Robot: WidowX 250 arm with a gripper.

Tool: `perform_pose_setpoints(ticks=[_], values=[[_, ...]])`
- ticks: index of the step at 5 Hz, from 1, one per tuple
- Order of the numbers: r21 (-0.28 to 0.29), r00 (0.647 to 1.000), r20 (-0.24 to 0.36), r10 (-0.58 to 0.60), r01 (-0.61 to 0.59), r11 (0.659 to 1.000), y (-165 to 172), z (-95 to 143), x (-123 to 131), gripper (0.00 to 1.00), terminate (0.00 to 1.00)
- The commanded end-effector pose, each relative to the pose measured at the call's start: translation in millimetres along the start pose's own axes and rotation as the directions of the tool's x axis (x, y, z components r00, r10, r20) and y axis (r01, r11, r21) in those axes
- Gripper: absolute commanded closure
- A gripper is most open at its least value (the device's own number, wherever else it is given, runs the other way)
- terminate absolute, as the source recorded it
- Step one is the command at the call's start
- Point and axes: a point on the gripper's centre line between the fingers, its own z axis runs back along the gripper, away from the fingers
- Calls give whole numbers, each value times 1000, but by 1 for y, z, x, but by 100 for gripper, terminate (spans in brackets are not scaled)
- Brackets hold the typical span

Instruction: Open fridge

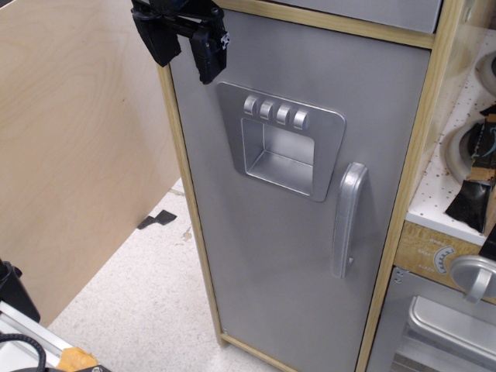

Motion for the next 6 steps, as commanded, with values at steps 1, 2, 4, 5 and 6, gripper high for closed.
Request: perform_pose_setpoints(ticks=[1,2,4,5,6], values=[[0,1000,0,0,0,1000,0,0,0,0,0],[-9,999,16,49,-49,999,-21,-12,-12,0,0],[-41,995,29,93,-92,995,-62,-37,-14,0,0],[-57,988,80,133,-129,990,-91,-55,-5,0,0],[-80,985,115,129,-121,989,-114,-73,-1,0,0]])
